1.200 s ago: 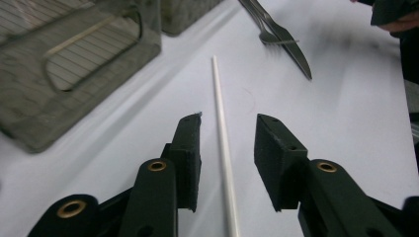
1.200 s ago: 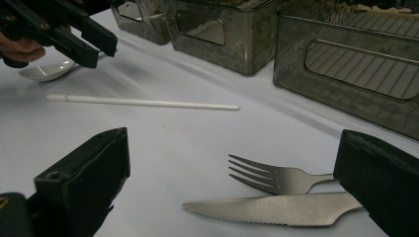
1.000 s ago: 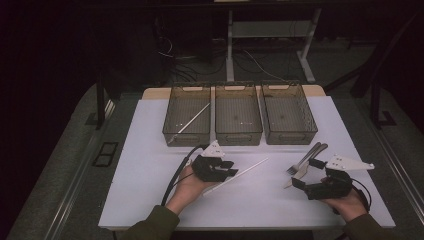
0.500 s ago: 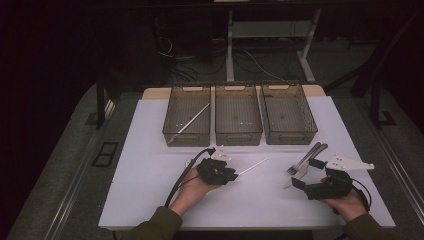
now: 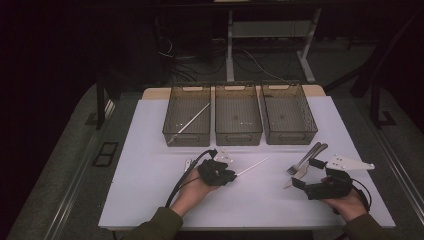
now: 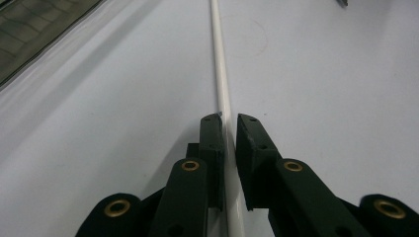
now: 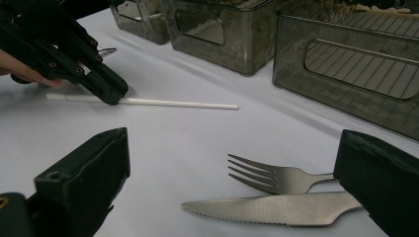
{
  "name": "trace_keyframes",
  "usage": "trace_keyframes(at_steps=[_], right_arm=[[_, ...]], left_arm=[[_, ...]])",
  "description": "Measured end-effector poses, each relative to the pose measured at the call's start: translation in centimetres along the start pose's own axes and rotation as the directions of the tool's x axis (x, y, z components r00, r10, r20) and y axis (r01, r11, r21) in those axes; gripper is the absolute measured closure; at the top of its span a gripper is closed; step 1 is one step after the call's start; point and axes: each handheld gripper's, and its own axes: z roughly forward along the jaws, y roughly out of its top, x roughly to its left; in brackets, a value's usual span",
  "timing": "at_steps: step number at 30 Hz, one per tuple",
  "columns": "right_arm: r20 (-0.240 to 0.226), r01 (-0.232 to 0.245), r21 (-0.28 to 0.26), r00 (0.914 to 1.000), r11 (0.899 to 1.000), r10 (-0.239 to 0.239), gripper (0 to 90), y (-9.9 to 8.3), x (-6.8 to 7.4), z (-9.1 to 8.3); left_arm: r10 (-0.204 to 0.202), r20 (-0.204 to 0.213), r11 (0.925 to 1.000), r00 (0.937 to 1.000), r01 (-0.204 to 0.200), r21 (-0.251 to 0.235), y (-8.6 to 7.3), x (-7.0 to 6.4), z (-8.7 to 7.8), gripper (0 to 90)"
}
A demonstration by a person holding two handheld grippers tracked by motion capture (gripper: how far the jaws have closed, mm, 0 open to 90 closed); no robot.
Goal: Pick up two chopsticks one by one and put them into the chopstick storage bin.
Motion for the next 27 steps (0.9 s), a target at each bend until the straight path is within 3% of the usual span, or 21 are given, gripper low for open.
trace_keyframes(at_steps=[4, 5, 6, 10, 15, 16, 17, 19, 23, 24, 25, 27], right_arm=[[0.002, 0.000, 0.000, 1.0000, 1.000, 0.000, 0.7, 0.0, 0.0, 0.0], [0.001, 0.001, 0.000, 1.0000, 1.000, -0.001, 0.7, 0.0, 0.0, 0.0], [0.001, 0.000, 0.000, 1.0000, 1.000, 0.000, 0.7, 0.0, 0.0, 0.0], [0.001, 0.000, 0.000, 1.0000, 1.000, 0.000, 0.7, 0.0, 0.0, 0.0], [0.000, 0.000, 0.000, 1.0000, 1.000, 0.000, 0.7, 0.0, 0.0, 0.0], [0.000, 0.001, -0.002, 1.0000, 1.000, -0.001, 0.7, 0.0, 0.0, 0.0], [-0.001, 0.001, -0.002, 1.0000, 1.000, -0.001, 0.7, 0.0, 0.0, 0.0], [-0.001, 0.000, -0.003, 1.0000, 1.000, 0.000, 0.7, 0.0, 0.0, 0.0], [-0.001, 0.001, -0.003, 1.0000, 1.000, -0.001, 0.7, 0.0, 0.0, 0.0], [-0.001, 0.000, -0.003, 1.0000, 1.000, 0.000, 0.7, 0.0, 0.0, 0.0], [0.000, -0.001, -0.004, 1.0000, 1.000, 0.001, 0.7, 0.0, 0.0, 0.0], [0.000, -0.002, -0.004, 1.0000, 1.000, 0.002, 0.7, 0.0, -0.1, 0.0]], left_arm=[[-0.011, -0.004, 0.9999, 0.9999, 0.012, 0.000, 0.0, 0.0, 0.1, 83.0], [0.003, -0.003, 1.0000, 1.0000, -0.003, 0.003, 0.1, 0.2, 0.0, 83.3], [-0.022, -0.004, 0.9997, 0.9997, 0.022, -0.010, 0.1, 0.1, 0.1, 83.6], [0.001, -0.007, 1.0000, 1.0000, -0.001, 0.008, 0.2, 0.1, 0.1, 84.2], [-0.004, 0.000, 0.9999, 1.0000, 0.004, 0.011, 0.2, 0.3, 0.0, 84.4], [-0.024, -0.001, 0.9996, 0.9997, 0.024, 0.012, 0.2, 0.1, 0.0, 84.4], [-0.006, -0.003, 0.9999, 1.0000, 0.006, 0.013, 0.3, 0.3, 0.0, 84.4], [-0.016, 0.001, 0.9998, 0.9999, 0.016, 0.009, 0.3, 0.2, 0.0, 84.4], [-0.042, 0.011, 0.9984, 0.9991, 0.042, -0.038, 0.4, 0.2, -0.6, 84.4], [-0.028, 0.015, 0.9985, 0.9995, 0.029, -0.047, 0.5, 0.3, -0.9, 84.4], [-0.052, 0.021, 0.9960, 0.9984, 0.054, -0.071, 0.6, 0.1, -1.2, 84.4], [-0.039, 0.026, 0.9943, 0.9989, 0.041, -0.099, 0.8, 0.3, -1.9, 84.3]])
